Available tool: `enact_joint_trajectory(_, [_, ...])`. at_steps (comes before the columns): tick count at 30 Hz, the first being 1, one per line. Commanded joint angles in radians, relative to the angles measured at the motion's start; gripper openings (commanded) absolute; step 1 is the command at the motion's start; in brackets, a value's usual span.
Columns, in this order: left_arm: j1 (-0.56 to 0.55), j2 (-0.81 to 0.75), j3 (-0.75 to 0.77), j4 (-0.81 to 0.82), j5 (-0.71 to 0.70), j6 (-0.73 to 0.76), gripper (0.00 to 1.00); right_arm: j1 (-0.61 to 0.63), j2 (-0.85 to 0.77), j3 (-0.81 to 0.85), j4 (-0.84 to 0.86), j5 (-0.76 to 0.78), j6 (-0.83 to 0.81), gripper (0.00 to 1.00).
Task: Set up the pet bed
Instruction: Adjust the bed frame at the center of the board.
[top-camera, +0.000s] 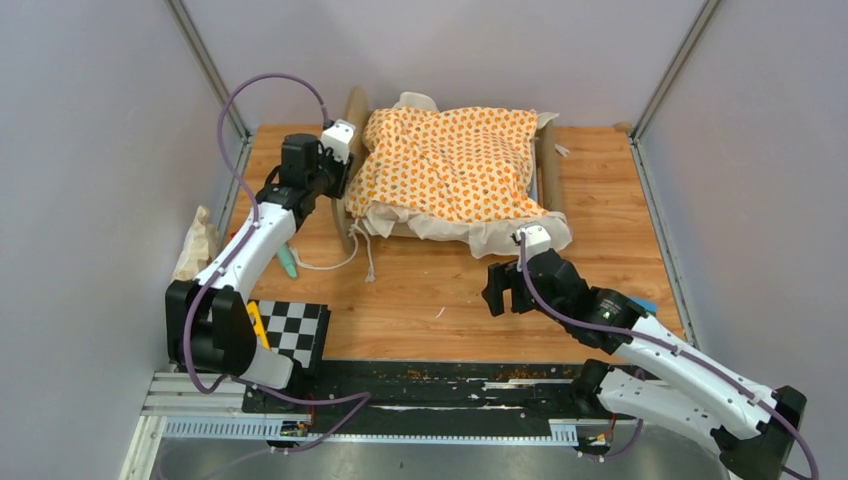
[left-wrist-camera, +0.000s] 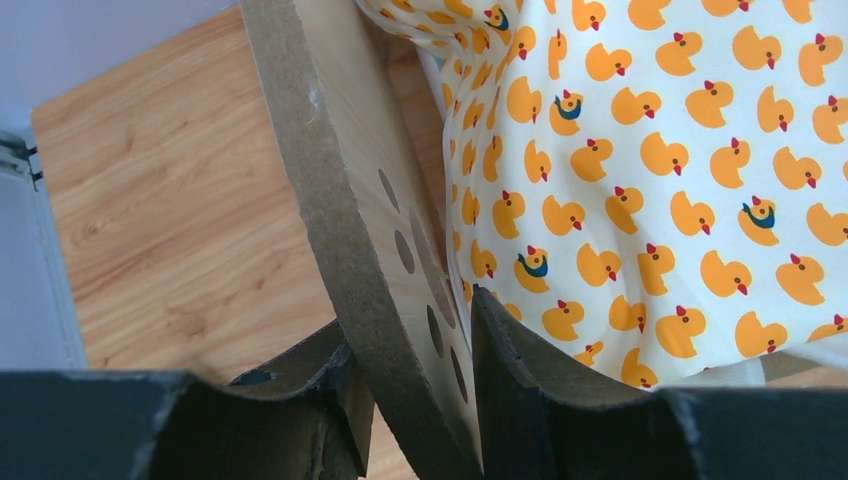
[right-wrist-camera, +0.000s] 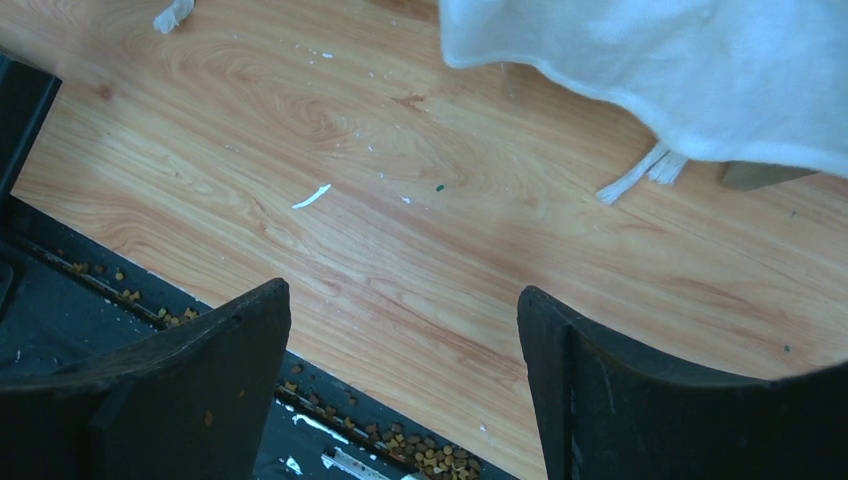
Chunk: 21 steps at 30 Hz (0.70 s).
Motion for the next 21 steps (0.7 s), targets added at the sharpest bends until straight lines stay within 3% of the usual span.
enact_joint_trajectory(1, [0.146,-0.035,0.036,0.067,0.116,0.156,0.36,-0.004,0.027,0.068,-0.007,-0.043,-0.032,0.83])
enact_joint_trajectory(7, [0.285,0.001,0.052,0.024,0.403,0.311,0.16,-0.004,0.063,0.139,-0.063,-0.044,-0.069,0.83])
enact_joint_trajectory(12, [0.296,0.062,0.103,-0.077,0.492,0.423,0.11,-0.004,0.053,0.155,-0.079,0.031,-0.051,0.83])
enact_joint_trajectory(17, [0.295,0.131,0.164,-0.079,0.556,0.41,0.13,-0.028,0.066,0.181,-0.138,0.121,-0.037,0.83])
enact_joint_trajectory(21, [0.294,0.094,0.12,0.051,0.577,0.308,0.31,-0.118,0.086,0.186,-0.148,0.08,-0.048,0.83])
